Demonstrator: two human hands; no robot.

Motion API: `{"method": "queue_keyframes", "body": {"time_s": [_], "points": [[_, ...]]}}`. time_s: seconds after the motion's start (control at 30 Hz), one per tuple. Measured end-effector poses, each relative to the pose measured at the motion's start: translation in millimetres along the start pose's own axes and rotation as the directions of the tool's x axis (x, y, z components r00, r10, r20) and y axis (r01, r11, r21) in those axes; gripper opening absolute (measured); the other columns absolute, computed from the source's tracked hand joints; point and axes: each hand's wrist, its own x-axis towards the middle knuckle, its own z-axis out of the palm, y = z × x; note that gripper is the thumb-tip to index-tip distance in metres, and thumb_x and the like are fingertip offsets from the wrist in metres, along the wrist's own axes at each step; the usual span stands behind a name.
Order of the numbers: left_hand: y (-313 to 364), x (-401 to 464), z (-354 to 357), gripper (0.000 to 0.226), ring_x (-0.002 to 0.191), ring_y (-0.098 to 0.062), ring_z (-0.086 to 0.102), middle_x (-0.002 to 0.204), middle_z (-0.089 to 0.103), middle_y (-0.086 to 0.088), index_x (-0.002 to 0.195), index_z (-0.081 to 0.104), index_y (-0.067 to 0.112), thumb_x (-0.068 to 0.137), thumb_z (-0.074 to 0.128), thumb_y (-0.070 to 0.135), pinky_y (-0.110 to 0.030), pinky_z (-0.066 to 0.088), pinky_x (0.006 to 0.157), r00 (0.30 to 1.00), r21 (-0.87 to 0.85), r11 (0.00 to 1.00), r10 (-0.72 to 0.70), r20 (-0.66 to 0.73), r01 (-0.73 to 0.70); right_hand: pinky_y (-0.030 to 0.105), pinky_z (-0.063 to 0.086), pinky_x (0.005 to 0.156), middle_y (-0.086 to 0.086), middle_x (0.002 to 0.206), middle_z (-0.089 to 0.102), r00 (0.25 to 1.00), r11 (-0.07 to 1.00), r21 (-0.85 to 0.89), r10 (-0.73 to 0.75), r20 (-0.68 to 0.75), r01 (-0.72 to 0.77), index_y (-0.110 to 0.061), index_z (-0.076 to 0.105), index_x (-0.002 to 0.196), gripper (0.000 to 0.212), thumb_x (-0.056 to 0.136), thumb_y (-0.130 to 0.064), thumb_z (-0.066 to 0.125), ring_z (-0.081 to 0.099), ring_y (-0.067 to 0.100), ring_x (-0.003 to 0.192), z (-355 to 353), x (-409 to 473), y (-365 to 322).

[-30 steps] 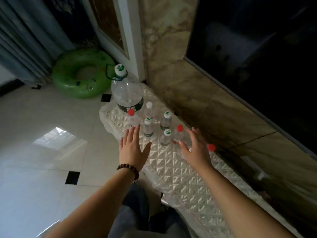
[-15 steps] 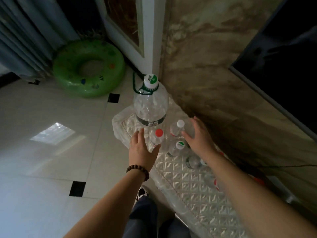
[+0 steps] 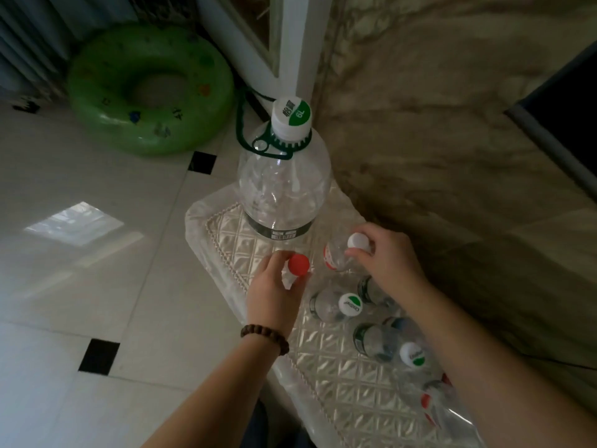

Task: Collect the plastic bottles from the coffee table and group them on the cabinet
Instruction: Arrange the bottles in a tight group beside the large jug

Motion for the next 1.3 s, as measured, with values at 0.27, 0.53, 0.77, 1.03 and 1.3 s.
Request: {"method": "queue_keyframes", "body": {"time_s": [0.27,0.53,0.77,1.03,1.3], "points": [[17.2,28.1,9.1,0.032,0.089,-0.006,0.054,0.105,0.060,0.010,0.108,0.062,0.026,0.078,0.073,0.031,-0.018,0.047,0.075,0.998,-0.031,0.998,0.056,-0.025,-0.057,0.040,0.054,0.087,0.008,0.115,0.066,0.988,0.988,0.012,-0.157,-0.015,0.157,-0.020,0.058,0.123,0.037,0.087,-0.025,0.064,0.062,0.023,0.105,-16.2,25.0,-9.1],[20.6,37.3,27.1,0.037,0.093,-0.009,0.052,0.111,0.058,0.002,0.111,0.063,0.020,0.076,0.075,0.029,-0.018,0.039,0.080,0.997,-0.002,0.998,0.069,-0.038,-0.069,0.041,0.052,0.085,0.009,0.110,0.064,0.978,0.979,0.008,-0.206,0.033,0.205,-0.019,0.058,0.113,0.026,0.088,-0.017,0.062,0.061,0.025,0.099,-5.9,46.7,-17.8],[22.0,20.3,17.0,0.062,0.111,-0.011,0.050,0.129,0.047,0.002,0.129,0.047,0.023,0.076,0.071,0.044,-0.024,0.042,0.086,0.996,-0.019,1.000,-0.016,-0.083,0.014,0.030,0.044,0.094,0.004,0.132,0.057,0.972,0.966,0.136,-0.229,0.059,0.219,-0.024,0.047,0.135,0.054,0.085,-0.031,0.067,0.053,0.021,0.120,-20.1,36.7,-2.3],[32.6,-60.6,16.7,0.060,0.111,-0.004,0.049,0.124,0.049,0.010,0.124,0.050,0.030,0.074,0.056,0.064,-0.029,0.046,0.095,0.993,-0.025,0.996,0.089,0.075,-0.087,0.021,0.034,0.091,0.001,0.134,0.052,0.981,0.972,0.154,-0.188,0.052,0.178,-0.021,0.050,0.133,0.054,0.084,-0.033,0.068,0.046,0.010,0.120,-61.8,-26.2,52.3],[35.6,-67.4,58.1,0.039,0.097,-0.016,0.058,0.109,0.060,0.005,0.114,0.058,0.023,0.078,0.072,0.031,-0.020,0.041,0.080,0.999,0.104,0.994,-0.020,0.039,0.015,0.038,0.041,0.104,0.000,0.142,0.046,0.977,0.985,0.118,-0.146,0.157,0.128,-0.028,0.042,0.138,0.066,0.079,-0.032,0.073,0.044,0.019,0.130,-34.6,-54.4,90.4]]}}
